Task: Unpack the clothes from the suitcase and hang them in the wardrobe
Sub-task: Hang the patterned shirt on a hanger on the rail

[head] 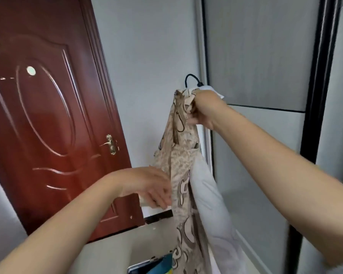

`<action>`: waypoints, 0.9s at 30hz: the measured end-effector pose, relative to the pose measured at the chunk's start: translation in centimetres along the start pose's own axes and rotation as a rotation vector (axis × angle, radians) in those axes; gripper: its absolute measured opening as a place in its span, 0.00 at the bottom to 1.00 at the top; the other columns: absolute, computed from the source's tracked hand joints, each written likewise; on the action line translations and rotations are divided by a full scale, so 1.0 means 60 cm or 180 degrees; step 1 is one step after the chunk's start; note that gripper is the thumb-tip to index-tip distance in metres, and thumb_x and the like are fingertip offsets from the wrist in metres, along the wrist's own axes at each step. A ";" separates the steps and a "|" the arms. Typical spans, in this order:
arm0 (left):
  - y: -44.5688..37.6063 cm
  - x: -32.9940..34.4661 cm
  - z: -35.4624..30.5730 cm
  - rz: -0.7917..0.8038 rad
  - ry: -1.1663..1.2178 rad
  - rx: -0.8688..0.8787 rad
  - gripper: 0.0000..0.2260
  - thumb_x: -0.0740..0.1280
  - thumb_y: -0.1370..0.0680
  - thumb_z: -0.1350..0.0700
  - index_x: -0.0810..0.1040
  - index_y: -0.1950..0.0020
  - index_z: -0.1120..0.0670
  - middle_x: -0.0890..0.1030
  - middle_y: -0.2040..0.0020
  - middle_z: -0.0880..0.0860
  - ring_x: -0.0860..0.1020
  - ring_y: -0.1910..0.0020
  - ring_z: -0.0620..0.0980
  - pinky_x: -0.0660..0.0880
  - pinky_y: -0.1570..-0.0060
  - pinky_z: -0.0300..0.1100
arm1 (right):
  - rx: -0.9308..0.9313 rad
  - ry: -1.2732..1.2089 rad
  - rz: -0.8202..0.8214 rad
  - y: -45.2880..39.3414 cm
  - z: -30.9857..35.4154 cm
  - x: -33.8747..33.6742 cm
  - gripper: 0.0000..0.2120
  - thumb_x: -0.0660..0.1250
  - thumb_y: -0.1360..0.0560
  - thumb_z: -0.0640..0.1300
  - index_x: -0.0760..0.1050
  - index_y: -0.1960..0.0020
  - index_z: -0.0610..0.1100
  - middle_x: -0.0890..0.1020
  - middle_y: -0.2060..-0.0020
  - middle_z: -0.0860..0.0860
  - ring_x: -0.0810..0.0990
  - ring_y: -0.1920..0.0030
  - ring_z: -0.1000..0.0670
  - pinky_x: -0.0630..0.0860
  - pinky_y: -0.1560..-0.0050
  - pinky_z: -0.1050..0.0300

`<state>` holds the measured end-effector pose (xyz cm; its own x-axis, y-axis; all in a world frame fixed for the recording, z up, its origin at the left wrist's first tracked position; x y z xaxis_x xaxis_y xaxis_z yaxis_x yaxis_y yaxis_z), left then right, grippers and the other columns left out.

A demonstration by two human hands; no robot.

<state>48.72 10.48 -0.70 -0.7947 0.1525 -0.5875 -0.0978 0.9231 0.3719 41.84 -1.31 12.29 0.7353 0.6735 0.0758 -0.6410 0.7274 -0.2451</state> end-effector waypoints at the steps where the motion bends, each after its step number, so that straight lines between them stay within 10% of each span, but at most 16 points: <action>1: -0.005 0.009 0.005 -0.0038 -0.0441 -0.0083 0.05 0.62 0.22 0.57 0.73 0.57 0.56 0.77 0.40 0.60 0.77 0.47 0.51 0.76 0.56 0.36 | -0.0062 -0.0054 -0.0080 0.004 0.015 -0.003 0.16 0.49 0.23 0.34 0.68 0.65 0.43 0.68 0.85 0.51 0.68 0.87 0.55 0.70 0.82 0.67; 5: -0.051 0.015 0.025 -0.0736 -0.1322 -0.0094 0.25 0.65 0.24 0.48 0.60 0.30 0.52 0.66 0.34 0.48 0.66 0.34 0.47 0.63 0.39 0.35 | -0.0238 -0.0365 -0.0150 0.017 0.052 -0.001 0.13 0.51 0.21 0.40 0.70 0.61 0.40 0.71 0.71 0.44 0.75 0.81 0.51 0.75 0.78 0.62; 10: -0.101 0.034 0.018 -0.1670 0.0240 0.0470 0.09 0.56 0.24 0.54 0.76 0.53 0.53 0.79 0.45 0.57 0.74 0.54 0.49 0.72 0.51 0.44 | -0.0526 -0.1009 -0.0326 0.054 0.092 -0.038 0.08 0.52 0.21 0.40 0.68 0.46 0.40 0.77 0.68 0.44 0.78 0.80 0.52 0.77 0.76 0.61; 13: -0.113 0.012 0.018 -0.1847 0.1593 0.0428 0.11 0.56 0.19 0.57 0.78 0.54 0.53 0.80 0.46 0.61 0.77 0.58 0.52 0.75 0.55 0.44 | -0.0714 -0.0955 -0.0673 0.076 0.117 -0.098 0.08 0.52 0.22 0.38 0.69 0.53 0.41 0.76 0.82 0.50 0.76 0.82 0.53 0.75 0.77 0.64; 16: -0.111 -0.029 -0.008 -0.2016 0.1998 0.0633 0.12 0.55 0.18 0.53 0.76 0.55 0.54 0.80 0.55 0.56 0.77 0.57 0.52 0.74 0.54 0.42 | -0.0760 -0.0665 -0.1215 0.097 0.110 -0.186 0.09 0.55 0.22 0.35 0.70 0.59 0.40 0.78 0.74 0.47 0.78 0.77 0.52 0.77 0.74 0.62; 18: -0.105 -0.063 -0.042 -0.2262 0.1921 0.0962 0.12 0.55 0.19 0.54 0.76 0.56 0.55 0.78 0.54 0.56 0.75 0.55 0.52 0.71 0.53 0.41 | -0.0771 0.0041 -0.1470 0.110 0.097 -0.245 0.07 0.60 0.25 0.33 0.72 0.48 0.38 0.77 0.62 0.45 0.79 0.69 0.52 0.80 0.66 0.60; 20: -0.101 -0.081 -0.084 -0.2460 0.1486 0.1240 0.11 0.56 0.19 0.55 0.76 0.53 0.56 0.76 0.53 0.56 0.74 0.52 0.50 0.68 0.51 0.41 | -0.0613 0.1250 -0.1655 0.130 0.071 -0.285 0.29 0.64 0.27 0.34 0.57 0.29 0.41 0.75 0.55 0.47 0.78 0.66 0.51 0.78 0.61 0.56; 27: -0.118 0.016 -0.290 -0.2021 -0.0345 0.2267 0.11 0.59 0.21 0.58 0.69 0.63 0.56 0.67 0.70 0.49 0.66 0.63 0.50 0.62 0.65 0.39 | -0.0183 0.3655 -0.0693 0.208 -0.029 -0.275 0.33 0.70 0.29 0.40 0.59 0.28 0.46 0.68 0.37 0.55 0.68 0.37 0.55 0.60 0.47 0.78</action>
<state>38.26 -2.03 8.61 -0.6557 -0.4510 -0.6055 -0.0757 0.8372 -0.5417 22.08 -3.55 6.31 0.6143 -0.0006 -0.7891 -0.4876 0.7859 -0.3802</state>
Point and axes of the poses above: each hand's wrist, its own y-axis away from the middle knuckle, its own x-axis out of the palm, z = x × y, the point moved 8 cm from there along -y, towards the middle knuckle
